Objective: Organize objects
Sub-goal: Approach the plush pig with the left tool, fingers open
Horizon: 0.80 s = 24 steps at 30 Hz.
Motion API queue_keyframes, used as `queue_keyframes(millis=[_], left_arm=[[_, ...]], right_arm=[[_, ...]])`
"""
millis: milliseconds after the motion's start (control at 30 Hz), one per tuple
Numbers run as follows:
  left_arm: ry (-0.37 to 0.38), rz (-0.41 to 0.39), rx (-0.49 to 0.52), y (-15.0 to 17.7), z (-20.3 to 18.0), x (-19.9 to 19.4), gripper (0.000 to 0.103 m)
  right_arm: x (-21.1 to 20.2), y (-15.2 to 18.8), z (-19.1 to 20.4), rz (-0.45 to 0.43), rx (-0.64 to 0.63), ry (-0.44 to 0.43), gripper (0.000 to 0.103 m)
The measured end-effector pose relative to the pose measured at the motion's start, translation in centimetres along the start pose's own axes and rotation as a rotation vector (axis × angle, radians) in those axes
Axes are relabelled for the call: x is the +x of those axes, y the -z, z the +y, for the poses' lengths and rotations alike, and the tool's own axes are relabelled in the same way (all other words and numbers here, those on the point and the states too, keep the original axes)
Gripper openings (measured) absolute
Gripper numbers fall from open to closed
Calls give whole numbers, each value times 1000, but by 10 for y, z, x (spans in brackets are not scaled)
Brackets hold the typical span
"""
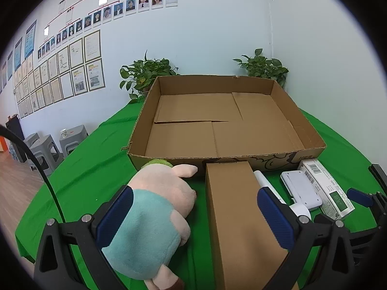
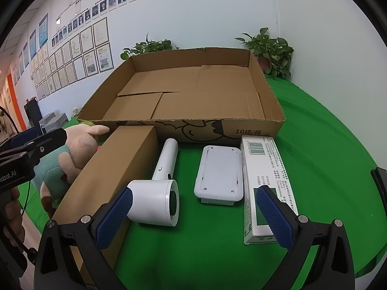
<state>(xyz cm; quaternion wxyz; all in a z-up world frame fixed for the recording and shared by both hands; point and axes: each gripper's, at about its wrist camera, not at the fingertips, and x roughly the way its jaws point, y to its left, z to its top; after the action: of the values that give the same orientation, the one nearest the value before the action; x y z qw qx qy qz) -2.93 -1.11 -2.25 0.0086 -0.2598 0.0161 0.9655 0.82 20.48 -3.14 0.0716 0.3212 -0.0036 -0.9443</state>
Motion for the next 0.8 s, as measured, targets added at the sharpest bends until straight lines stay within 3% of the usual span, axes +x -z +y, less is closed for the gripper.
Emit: queue_keyframes(millis=[800], left_arm=[[-28, 3, -15, 0, 9, 6, 102]], right_arm=[[2, 0, 3, -2, -11, 2, 103]])
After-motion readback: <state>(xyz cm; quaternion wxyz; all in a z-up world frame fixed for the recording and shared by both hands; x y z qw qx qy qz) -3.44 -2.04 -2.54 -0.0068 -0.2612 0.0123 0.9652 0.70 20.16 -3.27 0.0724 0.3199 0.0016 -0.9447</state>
